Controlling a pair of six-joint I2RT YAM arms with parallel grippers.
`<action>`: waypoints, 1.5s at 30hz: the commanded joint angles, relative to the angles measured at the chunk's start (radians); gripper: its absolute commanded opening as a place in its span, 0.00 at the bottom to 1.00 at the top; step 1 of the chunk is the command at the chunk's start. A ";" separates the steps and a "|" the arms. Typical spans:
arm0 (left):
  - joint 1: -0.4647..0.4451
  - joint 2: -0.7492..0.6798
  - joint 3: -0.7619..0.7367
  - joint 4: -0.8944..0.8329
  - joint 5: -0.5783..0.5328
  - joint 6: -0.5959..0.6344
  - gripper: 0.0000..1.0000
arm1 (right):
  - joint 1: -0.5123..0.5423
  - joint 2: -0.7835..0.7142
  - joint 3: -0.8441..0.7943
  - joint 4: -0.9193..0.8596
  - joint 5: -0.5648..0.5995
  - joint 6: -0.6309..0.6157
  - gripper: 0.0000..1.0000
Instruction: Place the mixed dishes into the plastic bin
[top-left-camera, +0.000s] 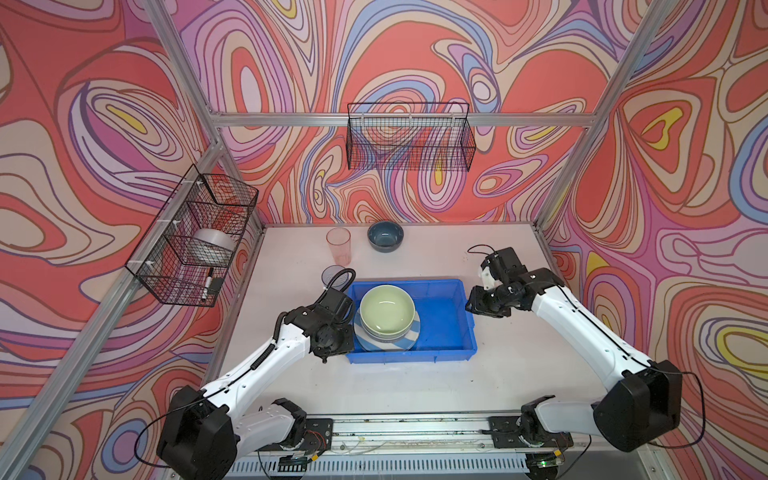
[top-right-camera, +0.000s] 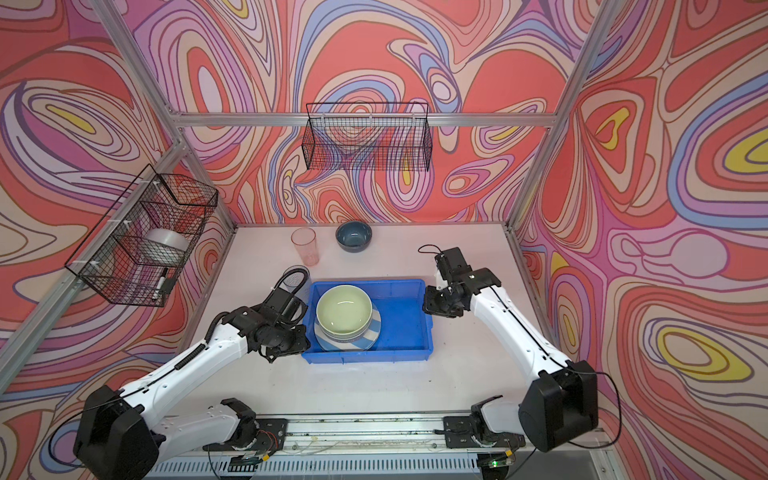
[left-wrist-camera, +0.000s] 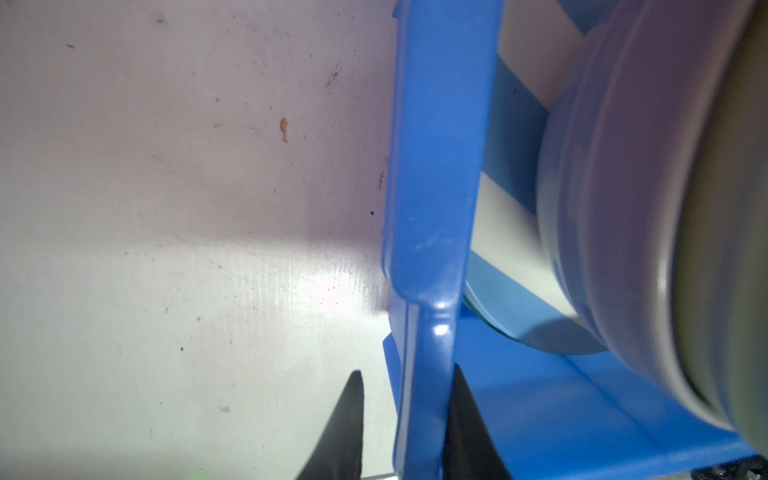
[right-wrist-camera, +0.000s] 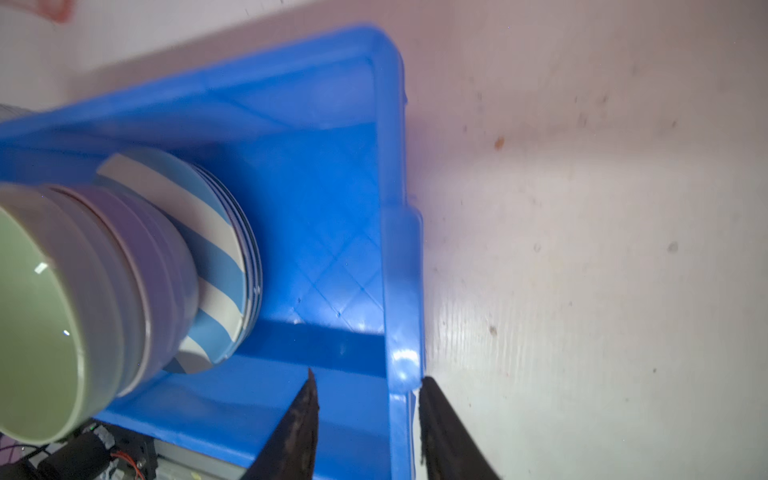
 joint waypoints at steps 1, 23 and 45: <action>-0.001 -0.036 0.048 -0.116 -0.039 -0.022 0.30 | -0.004 0.097 0.138 0.056 0.014 -0.056 0.43; -0.001 -0.135 0.236 -0.238 -0.164 0.070 0.65 | 0.002 1.041 1.086 0.387 -0.158 -0.058 0.68; 0.000 -0.195 0.210 -0.245 -0.142 0.041 0.65 | 0.073 1.296 1.230 0.547 -0.060 0.037 0.60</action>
